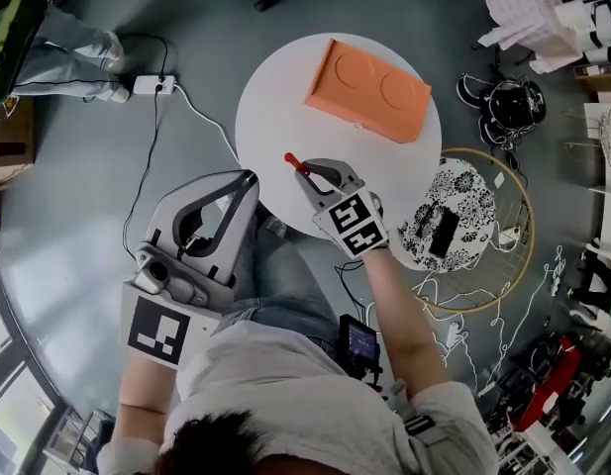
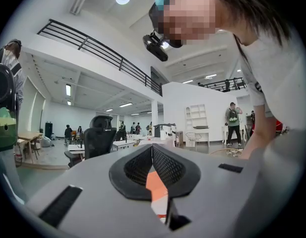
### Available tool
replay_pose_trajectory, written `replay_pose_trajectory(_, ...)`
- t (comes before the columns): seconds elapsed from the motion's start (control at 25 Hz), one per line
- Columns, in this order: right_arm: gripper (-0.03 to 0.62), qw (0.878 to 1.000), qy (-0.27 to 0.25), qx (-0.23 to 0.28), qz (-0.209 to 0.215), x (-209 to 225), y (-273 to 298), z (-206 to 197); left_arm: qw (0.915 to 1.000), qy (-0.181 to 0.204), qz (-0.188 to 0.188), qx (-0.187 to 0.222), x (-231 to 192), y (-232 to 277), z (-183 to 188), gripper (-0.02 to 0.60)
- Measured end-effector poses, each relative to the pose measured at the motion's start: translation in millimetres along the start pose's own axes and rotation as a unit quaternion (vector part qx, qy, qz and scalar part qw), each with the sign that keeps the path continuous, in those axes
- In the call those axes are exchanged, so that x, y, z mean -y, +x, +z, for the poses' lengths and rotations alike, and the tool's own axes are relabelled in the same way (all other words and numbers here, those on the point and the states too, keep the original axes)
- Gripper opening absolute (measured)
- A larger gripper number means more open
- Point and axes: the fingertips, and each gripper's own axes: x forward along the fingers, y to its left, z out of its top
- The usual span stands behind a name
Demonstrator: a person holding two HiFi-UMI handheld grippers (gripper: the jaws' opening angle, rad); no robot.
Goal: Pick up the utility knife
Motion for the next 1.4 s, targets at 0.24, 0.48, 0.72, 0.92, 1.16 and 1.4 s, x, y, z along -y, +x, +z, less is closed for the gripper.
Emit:
replay_pose_trajectory(0.24,0.058,0.998,0.023,0.056,-0.035,-3,-35,32,0.9992,0.009,-0.038,0.007,12,5,8,0.011)
replay_pose_trajectory(0.48,0.058,0.991,0.036,0.104,-0.072,-5,-70,54,0.9970,0.015,-0.076,0.011,27,8,9,0.011)
replay_pose_trajectory(0.72,0.058,0.980,0.055,0.158,-0.106,-10,-111,81,0.9938,0.025,-0.108,0.013,39,9,12,0.011)
replay_pose_trajectory(0.92,0.058,0.970,0.058,0.195,-0.130,-17,-140,104,0.9914,0.022,-0.129,0.015,42,11,12,0.011)
replay_pose_trajectory(1.16,0.058,0.958,0.053,0.237,-0.153,-26,-177,123,0.9873,0.025,-0.155,0.027,58,15,17,0.011)
replay_pose_trajectory(1.4,0.058,0.945,0.055,0.271,-0.174,-37,-205,139,0.9835,0.027,-0.177,0.028,67,16,18,0.011)
